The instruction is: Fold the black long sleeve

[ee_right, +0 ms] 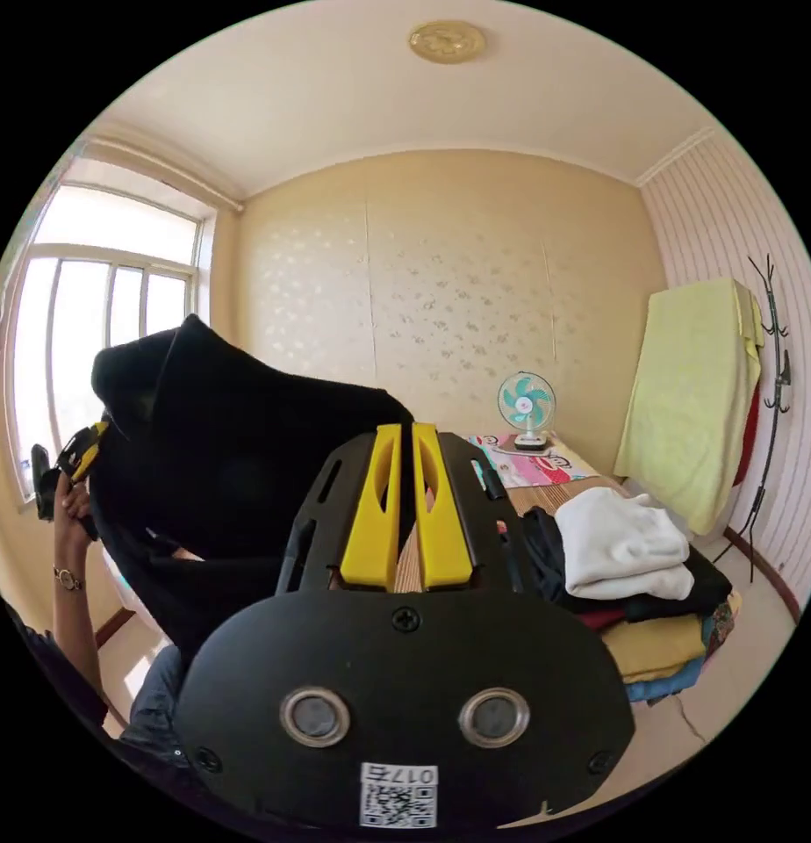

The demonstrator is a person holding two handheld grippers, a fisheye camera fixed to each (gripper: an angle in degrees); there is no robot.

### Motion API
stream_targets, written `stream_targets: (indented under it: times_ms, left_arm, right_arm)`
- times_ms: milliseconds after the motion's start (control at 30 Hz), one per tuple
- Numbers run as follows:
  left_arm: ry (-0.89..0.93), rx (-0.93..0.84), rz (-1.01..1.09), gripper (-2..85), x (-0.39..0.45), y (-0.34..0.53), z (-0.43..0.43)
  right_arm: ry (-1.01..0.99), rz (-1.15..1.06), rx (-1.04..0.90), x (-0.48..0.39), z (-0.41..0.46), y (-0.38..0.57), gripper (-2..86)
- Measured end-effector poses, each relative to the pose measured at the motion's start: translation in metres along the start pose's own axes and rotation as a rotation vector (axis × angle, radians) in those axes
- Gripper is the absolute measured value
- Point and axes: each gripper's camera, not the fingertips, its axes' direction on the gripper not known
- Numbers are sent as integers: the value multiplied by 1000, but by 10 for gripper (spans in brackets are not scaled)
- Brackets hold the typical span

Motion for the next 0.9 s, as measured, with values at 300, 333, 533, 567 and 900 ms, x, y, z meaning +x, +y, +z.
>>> stream_targets:
  times_ms: [300,333,533,567,900]
  left_arm:
    - [-192,155,267,2,110,-54,-74]
    - [-204,100,267,4,106,-68,-63]
    - [-470,-248,189,29,-9,-143,103]
    - [-511,-287,193,38,-28,-147,128]
    - [-570,-805,67,63,-208,75,230]
  right_arm:
    - [-178,32,344,-47,-106,-38,17]
    - [-172,5,315,-53,-101,-51,18]
    - [-2,-181,-103,-76,97,-121,35]
    - [-5,-210,-235,-78,170,-125,51]
    - [-14,-351,-758,-123,353,140,92]
